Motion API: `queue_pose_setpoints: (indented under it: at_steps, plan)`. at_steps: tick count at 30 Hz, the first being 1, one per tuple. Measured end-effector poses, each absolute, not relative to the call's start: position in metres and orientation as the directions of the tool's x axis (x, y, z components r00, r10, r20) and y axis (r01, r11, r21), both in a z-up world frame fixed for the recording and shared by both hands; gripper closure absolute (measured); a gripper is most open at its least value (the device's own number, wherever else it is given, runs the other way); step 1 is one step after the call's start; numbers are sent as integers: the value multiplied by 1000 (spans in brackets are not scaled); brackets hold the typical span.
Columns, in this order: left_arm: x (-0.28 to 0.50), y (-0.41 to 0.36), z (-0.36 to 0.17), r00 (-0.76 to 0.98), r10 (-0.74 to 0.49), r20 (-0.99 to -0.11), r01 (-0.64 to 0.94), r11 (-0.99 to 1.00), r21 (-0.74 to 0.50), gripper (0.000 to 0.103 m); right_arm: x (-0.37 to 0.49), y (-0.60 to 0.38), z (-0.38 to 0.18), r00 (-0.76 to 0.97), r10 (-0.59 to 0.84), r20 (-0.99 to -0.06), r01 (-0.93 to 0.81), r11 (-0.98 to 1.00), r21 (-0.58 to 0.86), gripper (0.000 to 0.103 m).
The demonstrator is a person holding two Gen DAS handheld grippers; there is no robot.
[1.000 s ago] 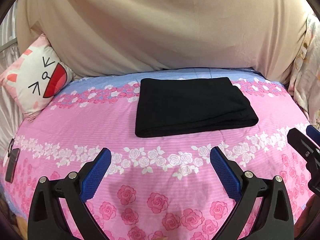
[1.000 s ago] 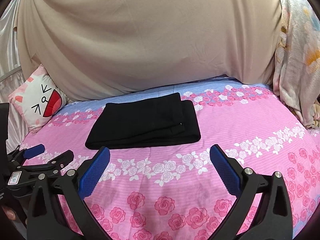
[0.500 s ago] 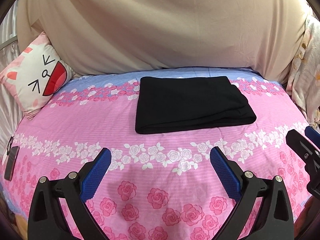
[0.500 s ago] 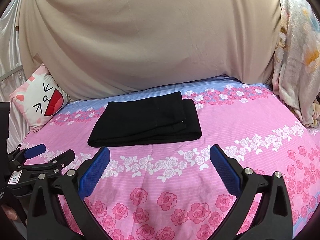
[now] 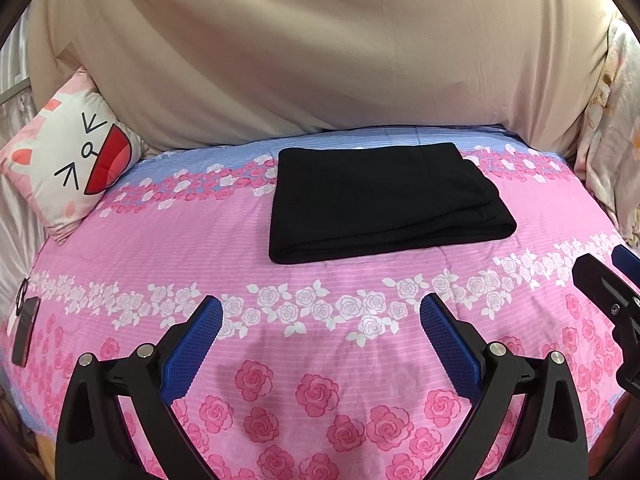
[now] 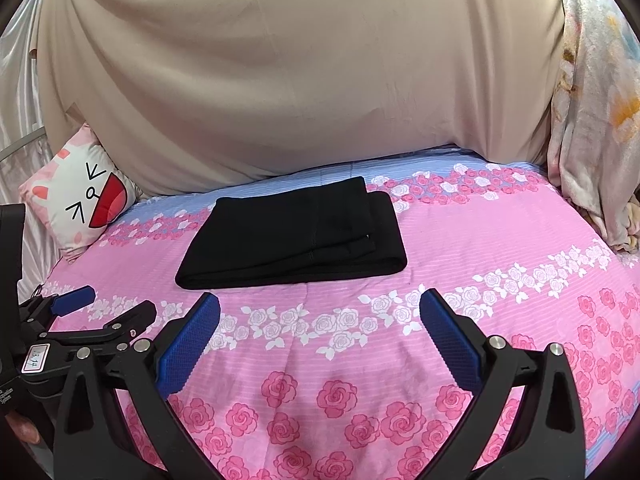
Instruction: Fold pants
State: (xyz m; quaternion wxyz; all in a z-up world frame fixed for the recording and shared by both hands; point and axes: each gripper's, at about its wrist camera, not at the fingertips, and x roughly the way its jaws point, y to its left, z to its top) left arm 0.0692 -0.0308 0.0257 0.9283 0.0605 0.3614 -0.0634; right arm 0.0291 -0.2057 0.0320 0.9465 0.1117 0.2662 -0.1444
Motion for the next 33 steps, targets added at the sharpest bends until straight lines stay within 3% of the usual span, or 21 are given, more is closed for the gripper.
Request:
queue_pose_setpoints:
  at_steps: [18, 33]
  plan:
    - [66, -38, 26, 773, -56, -632, 170, 978, 121, 5, 33, -211, 26, 808, -207, -551, 336, 931, 143, 5]
    - [76, -30, 22, 736, -54, -674, 151, 985, 86, 7, 33, -212, 23, 804, -202, -560, 336, 930, 147, 5]
